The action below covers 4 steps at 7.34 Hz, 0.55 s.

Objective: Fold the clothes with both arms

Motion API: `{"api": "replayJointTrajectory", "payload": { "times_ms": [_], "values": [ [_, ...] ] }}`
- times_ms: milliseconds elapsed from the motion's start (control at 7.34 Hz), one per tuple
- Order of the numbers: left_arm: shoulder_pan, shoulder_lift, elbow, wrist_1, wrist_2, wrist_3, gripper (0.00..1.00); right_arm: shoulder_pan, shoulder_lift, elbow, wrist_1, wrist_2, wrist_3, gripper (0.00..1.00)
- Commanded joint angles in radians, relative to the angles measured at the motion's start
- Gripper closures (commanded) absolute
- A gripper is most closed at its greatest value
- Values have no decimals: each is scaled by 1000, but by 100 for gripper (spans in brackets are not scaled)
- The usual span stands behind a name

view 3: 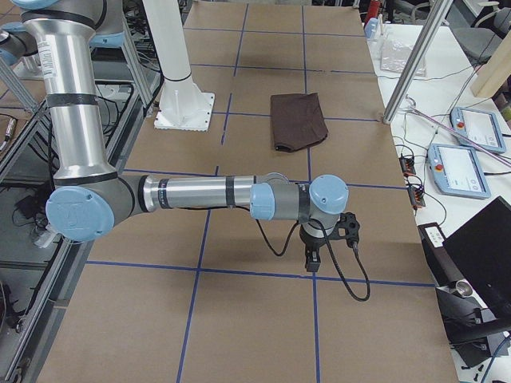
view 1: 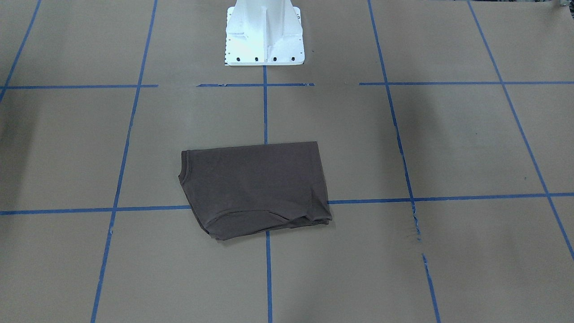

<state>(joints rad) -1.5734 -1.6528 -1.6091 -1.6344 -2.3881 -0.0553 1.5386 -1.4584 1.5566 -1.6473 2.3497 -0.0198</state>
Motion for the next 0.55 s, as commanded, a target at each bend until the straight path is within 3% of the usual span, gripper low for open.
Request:
{"api": "replayJointTrajectory", "payload": {
  "times_ms": [0,409],
  "values": [
    [3,39,-41,-12,18,-37,0,-38,0,25,-9,2,-6,0],
    [9,48,-2,-44,79,-41,0,-80,1,11,-5,2,9,0]
  ]
}}
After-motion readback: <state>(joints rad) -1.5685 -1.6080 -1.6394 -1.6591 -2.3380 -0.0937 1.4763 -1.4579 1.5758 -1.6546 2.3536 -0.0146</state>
